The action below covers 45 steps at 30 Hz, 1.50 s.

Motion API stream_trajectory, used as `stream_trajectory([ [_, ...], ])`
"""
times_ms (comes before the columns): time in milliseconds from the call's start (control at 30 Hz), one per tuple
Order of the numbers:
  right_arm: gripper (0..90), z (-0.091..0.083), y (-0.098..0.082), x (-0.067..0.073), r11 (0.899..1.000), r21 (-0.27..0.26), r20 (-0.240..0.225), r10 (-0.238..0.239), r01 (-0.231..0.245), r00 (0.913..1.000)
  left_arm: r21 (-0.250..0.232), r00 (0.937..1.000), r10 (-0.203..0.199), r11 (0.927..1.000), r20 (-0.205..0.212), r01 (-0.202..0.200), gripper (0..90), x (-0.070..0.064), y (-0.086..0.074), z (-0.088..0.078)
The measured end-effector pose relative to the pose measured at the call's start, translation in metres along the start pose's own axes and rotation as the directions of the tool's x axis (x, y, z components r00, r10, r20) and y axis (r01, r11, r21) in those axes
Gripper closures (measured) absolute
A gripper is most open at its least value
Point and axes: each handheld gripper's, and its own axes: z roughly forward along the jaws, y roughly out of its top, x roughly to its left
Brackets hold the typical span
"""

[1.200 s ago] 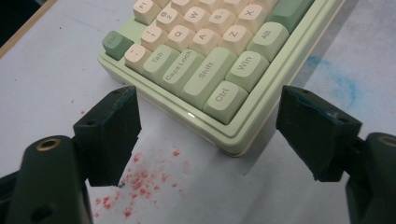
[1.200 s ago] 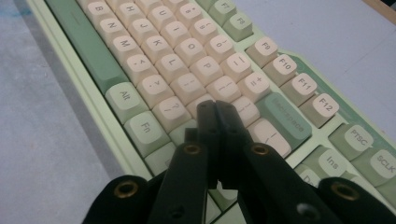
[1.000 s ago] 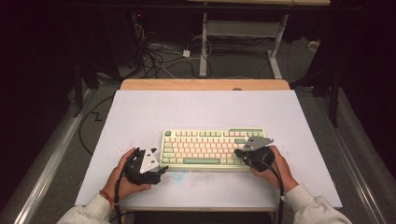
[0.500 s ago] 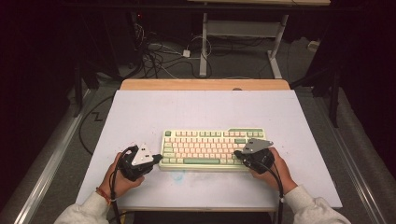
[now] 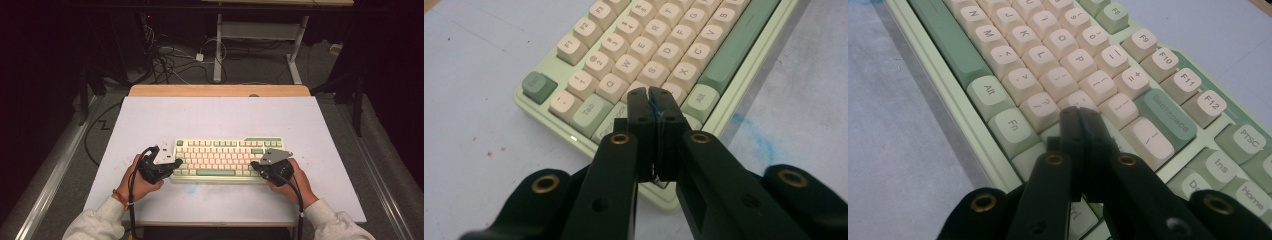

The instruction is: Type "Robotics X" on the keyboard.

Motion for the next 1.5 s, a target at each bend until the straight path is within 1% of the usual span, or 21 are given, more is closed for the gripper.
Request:
stream_trajectory([
  [200,90.0,0.0,0.0,0.0,1.0,0.0,0.001,0.001,-0.001,1.0,0.011,0.9999,0.01,0.9999,0.009,-0.01,85.9,0.001,0.011,0.009],
  [367,90.0,0.0,0.0,0.001,1.0,0.0,0.004,-0.001,0.001,1.0,0.016,0.9994,0.019,0.9997,0.028,-0.02,85.8,-0.001,0.021,0.018],
  [533,90.0,0.0,0.0,0.0,1.0,-0.002,0.002,-0.001,0.001,1.0,0.036,0.9984,0.038,0.9986,0.043,-0.039,85.8,-0.003,0.028,0.026],
  [733,90.0,0.0,-0.001,0.001,1.0,-0.005,0.002,-0.002,0.002,1.0,0.046,0.9974,0.043,0.9979,0.058,-0.045,85.9,-0.004,0.031,0.033],
  [1033,90.0,0.0,-0.001,0.0,1.0,-0.006,0.001,-0.001,0.001,1.0,0.063,0.9952,0.06,0.9959,0.078,-0.065,86.2,-0.008,0.035,0.042],
  [1267,90.0,0.0,-0.001,0.001,1.0,-0.006,0.002,-0.002,0.002,1.0,0.069,0.995,0.056,0.9957,0.082,-0.062,86.1,-0.009,0.035,0.046],
  [1500,90.0,0.0,-0.001,0.001,1.0,-0.004,0.005,-0.002,0.002,1.0,0.064,0.995,0.051,0.9964,0.086,-0.056,86.2,-0.009,0.034,0.047],
])
